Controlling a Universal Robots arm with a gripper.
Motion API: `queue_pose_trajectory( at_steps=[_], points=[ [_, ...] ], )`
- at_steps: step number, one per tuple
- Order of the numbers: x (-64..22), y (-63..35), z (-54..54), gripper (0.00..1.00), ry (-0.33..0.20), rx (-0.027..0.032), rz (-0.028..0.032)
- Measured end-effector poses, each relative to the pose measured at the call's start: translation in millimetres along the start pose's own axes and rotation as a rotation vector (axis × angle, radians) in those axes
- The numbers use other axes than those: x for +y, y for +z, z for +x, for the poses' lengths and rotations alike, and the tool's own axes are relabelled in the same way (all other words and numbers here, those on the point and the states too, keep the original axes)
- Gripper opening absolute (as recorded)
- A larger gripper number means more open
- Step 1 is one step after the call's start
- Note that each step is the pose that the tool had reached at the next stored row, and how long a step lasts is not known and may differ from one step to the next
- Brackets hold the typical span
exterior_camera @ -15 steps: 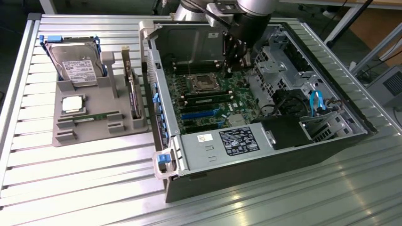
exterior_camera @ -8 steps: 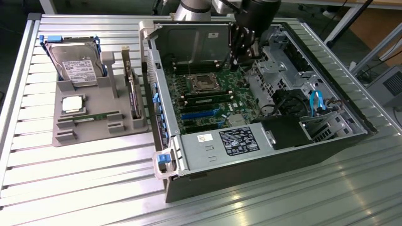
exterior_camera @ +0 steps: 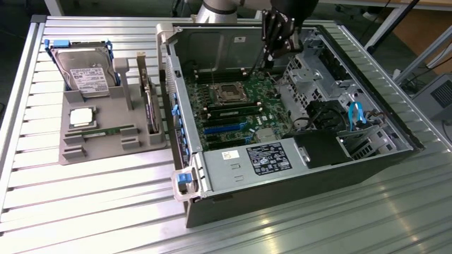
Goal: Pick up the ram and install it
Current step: 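Press down the ram until it locks into place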
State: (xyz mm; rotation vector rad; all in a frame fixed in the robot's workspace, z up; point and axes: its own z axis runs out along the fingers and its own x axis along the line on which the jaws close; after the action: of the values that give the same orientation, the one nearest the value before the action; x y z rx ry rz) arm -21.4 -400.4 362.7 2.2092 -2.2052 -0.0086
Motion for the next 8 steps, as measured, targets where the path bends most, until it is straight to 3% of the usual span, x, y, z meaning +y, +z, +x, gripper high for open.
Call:
queue_pose_trajectory(
  at_steps=[3, 8],
  points=[
    [0.1, -5.1, 0.0, 0.1, 0.0, 0.0, -0.0001],
    [0.1, -5.2, 0.0, 0.1, 0.0, -0.0002, 0.0]
  ],
)
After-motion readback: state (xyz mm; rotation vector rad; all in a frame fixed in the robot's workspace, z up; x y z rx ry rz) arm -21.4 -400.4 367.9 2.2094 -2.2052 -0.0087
